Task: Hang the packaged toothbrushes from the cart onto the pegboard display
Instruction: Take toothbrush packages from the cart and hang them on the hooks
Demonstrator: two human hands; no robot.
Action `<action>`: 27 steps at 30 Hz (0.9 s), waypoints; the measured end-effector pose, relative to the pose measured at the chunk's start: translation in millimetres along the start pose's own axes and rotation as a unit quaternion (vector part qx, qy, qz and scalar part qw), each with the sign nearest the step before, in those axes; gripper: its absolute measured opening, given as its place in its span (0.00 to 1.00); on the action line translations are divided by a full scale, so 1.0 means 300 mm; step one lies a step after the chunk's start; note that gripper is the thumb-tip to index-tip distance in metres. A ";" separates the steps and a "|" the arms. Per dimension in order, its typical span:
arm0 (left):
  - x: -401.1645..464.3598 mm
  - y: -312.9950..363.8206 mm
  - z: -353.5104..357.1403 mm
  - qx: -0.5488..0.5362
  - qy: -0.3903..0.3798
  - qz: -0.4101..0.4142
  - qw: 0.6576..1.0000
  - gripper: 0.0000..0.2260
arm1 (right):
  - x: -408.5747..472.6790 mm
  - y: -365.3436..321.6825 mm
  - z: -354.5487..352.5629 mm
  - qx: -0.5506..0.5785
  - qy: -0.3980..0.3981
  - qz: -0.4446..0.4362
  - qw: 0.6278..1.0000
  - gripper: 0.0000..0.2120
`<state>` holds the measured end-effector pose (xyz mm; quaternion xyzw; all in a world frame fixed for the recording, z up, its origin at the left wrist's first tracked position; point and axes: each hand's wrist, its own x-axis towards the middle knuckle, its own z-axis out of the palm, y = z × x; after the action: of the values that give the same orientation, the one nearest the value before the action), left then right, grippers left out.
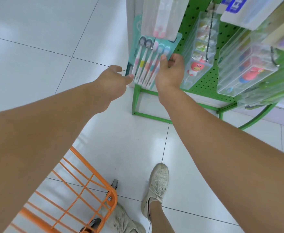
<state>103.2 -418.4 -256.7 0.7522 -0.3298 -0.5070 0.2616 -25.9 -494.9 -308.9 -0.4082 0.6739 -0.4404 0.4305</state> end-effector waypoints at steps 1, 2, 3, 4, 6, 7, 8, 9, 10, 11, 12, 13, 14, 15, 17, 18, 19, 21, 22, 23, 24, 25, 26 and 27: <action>0.002 -0.014 -0.005 -0.005 0.005 -0.004 1.000 0.25 | 0.026 -0.014 0.019 -0.005 0.014 0.001 1.000 0.05; 0.000 -0.025 -0.011 -0.009 0.009 -0.009 1.000 0.24 | 0.050 -0.030 0.035 -0.004 0.023 0.005 1.000 0.06; -0.002 -0.036 -0.019 -0.010 0.012 -0.014 1.000 0.23 | 0.070 -0.045 0.048 -0.002 0.031 0.011 0.999 0.08; -0.004 -0.046 -0.026 -0.010 0.015 -0.017 1.000 0.22 | 0.084 -0.063 0.053 0.002 0.036 0.019 0.999 0.10; -0.011 -0.060 -0.046 -0.013 0.017 -0.023 0.999 0.20 | 0.107 -0.088 0.054 0.015 0.030 0.042 0.999 0.12; -0.023 -0.062 -0.057 -0.015 0.013 -0.025 0.999 0.19 | 0.107 -0.093 0.052 0.023 0.016 0.064 0.998 0.14; -0.035 -0.061 -0.068 -0.014 0.007 -0.024 1.000 0.18 | 0.094 -0.097 0.043 0.020 -0.002 0.089 0.996 0.17; -0.044 -0.062 -0.080 -0.010 -0.002 -0.026 1.000 0.16 | 0.070 -0.098 0.028 0.000 -0.020 0.116 0.993 0.20; -0.064 -0.063 -0.092 -0.006 -0.016 -0.030 0.999 0.14 | 0.027 -0.102 0.002 -0.027 -0.040 0.146 0.988 0.23; -0.092 -0.062 -0.105 -0.004 -0.033 -0.032 0.999 0.12 | -0.021 -0.100 -0.029 -0.046 -0.066 0.174 0.981 0.23; -0.129 -0.059 -0.124 0.000 -0.048 -0.036 0.998 0.11 | -0.096 -0.107 -0.060 -0.045 -0.098 0.206 0.973 0.22; -0.171 -0.050 -0.152 0.003 -0.058 -0.041 0.997 0.10 | -0.183 -0.121 -0.092 -0.030 -0.135 0.240 0.961 0.20; -0.220 -0.037 -0.176 0.005 -0.064 -0.042 0.997 0.10 | -0.279 -0.145 -0.132 -0.018 -0.169 0.269 0.948 0.16; -0.278 -0.024 -0.200 0.002 -0.064 -0.036 0.997 0.09 | -0.374 -0.173 -0.173 -0.015 -0.203 0.289 0.935 0.11; -0.419 0.004 -0.271 -0.017 -0.060 -0.013 0.998 0.08 | -0.559 -0.249 -0.231 -0.031 -0.257 0.296 0.919 0.06; -0.481 0.022 -0.295 -0.030 -0.051 0.004 0.998 0.08 | -0.630 -0.286 -0.265 -0.038 -0.262 0.286 0.921 0.07; -0.570 0.031 -0.353 -0.044 -0.030 0.028 0.998 0.07 | -0.712 -0.340 -0.276 -0.048 -0.266 0.274 0.923 0.07; -0.760 0.019 -0.488 -0.082 0.040 0.086 0.992 0.05 | -0.896 -0.481 -0.273 -0.070 -0.280 0.224 0.931 0.04; -0.857 -0.008 -0.558 -0.107 0.092 0.104 0.984 0.03 | -0.984 -0.552 -0.261 -0.077 -0.296 0.182 0.934 0.03; -0.951 -0.051 -0.619 -0.127 0.149 0.113 0.974 0.02 | -1.066 -0.608 -0.246 -0.085 -0.318 0.130 0.935 0.03; -1.041 -0.116 -0.666 -0.131 0.204 0.110 0.964 0.02 | -1.148 -0.649 -0.230 -0.097 -0.347 0.070 0.930 0.03; -1.132 -0.199 -0.705 -0.115 0.261 0.088 0.954 0.03 | -1.233 -0.672 -0.205 -0.112 -0.383 0.007 0.917 0.03; -1.219 -0.300 -0.738 -0.081 0.315 0.053 0.944 0.04 | -1.314 -0.681 -0.175 -0.130 -0.429 -0.055 0.892 0.04; -1.296 -0.401 -0.759 -0.030 0.354 0.006 0.935 0.08 | -1.386 -0.673 -0.141 -0.154 -0.483 -0.113 0.854 0.06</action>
<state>239.7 -31.3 -35.4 0.8726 -0.2051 -0.2157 0.3873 92.0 -154.5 -16.0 -0.7043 0.3891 -0.1239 0.5807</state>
